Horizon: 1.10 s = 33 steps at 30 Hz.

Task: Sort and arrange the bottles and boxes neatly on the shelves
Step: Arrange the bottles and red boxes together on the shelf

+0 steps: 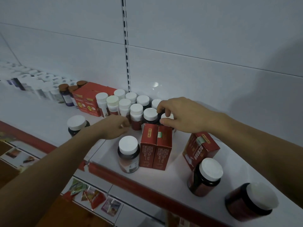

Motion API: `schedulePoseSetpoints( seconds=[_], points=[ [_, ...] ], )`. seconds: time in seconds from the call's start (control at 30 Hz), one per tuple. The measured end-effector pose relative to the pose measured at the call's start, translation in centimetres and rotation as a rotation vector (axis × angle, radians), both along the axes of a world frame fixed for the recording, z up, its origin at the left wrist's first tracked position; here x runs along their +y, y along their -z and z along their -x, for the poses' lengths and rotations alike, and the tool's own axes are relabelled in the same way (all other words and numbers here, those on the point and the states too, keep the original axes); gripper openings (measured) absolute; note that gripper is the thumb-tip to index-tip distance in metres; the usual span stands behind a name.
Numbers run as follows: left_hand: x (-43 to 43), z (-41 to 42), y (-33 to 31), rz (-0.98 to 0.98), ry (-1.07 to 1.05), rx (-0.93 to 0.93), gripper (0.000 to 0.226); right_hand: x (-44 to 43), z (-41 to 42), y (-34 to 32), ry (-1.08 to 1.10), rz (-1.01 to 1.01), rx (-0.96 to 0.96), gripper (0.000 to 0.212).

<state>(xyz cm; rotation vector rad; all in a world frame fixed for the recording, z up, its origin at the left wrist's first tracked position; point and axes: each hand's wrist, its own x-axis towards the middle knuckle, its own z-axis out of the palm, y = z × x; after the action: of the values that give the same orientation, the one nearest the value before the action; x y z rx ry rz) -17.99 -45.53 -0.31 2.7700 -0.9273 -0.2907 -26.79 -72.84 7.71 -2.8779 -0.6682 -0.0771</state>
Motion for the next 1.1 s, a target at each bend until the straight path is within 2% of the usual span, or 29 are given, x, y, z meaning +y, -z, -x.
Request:
schedulePoseSetpoints(
  seconds=[0.27, 0.43, 0.53, 0.63, 0.67, 0.73, 0.8, 0.83, 0.9, 1.0, 1.1],
  points=[
    [4.2, 4.5, 1.6, 0.258, -0.25, 0.034, 0.021, 2.0, -2.0, 0.2, -0.044, 0.028, 0.018, 0.024],
    [6.7, 6.9, 0.0, 0.343, -0.328, -0.103, 0.016, 6.7, -3.4, -0.2, -0.215, 0.049, 0.021, 0.027],
    [8.8, 7.3, -1.7, 0.36, -0.383, -0.245, 0.014, 9.9, -3.6, -1.1, -0.398, 0.071, 0.16, 0.044],
    [10.5, 7.2, -2.7, 0.373, -0.502, -0.442, 0.01, 11.9, -3.1, -1.4, -0.481, 0.265, 0.399, 0.068],
    [10.8, 7.1, -2.8, 0.346, -0.535, -0.501, 0.011, 12.4, -2.8, -1.1, -0.499, 0.367, 0.419, 0.07],
    [10.9, 6.5, -2.6, 0.207, -0.59, -0.504, 0.034, 13.2, -2.5, -0.4, -0.538, 0.476, 0.365, 0.06],
    [10.8, 5.7, -2.2, 0.009, -0.615, -0.318, 0.058, 13.6, -2.5, -0.4, -0.564, 0.422, 0.318, 0.048],
    [10.7, 5.4, -2.0, -0.036, -0.61, -0.216, 0.062, 13.5, -2.6, -0.8, -0.569, 0.385, 0.303, 0.045],
    [10.6, 5.0, -2.0, 0.002, -0.593, -0.096, 0.06, 13.0, -2.9, -1.8, -0.551, 0.28, 0.267, 0.042],
    [10.4, 4.9, -2.6, 0.033, -0.565, -0.11, 0.057, 11.0, -4.0, -3.1, -0.448, 0.088, 0.111, 0.042],
    [9.0, 5.4, -3.8, 0.125, -0.518, -0.278, 0.059, 7.6, -4.9, -4.1, -0.233, -0.107, -0.111, 0.046]
  ],
)
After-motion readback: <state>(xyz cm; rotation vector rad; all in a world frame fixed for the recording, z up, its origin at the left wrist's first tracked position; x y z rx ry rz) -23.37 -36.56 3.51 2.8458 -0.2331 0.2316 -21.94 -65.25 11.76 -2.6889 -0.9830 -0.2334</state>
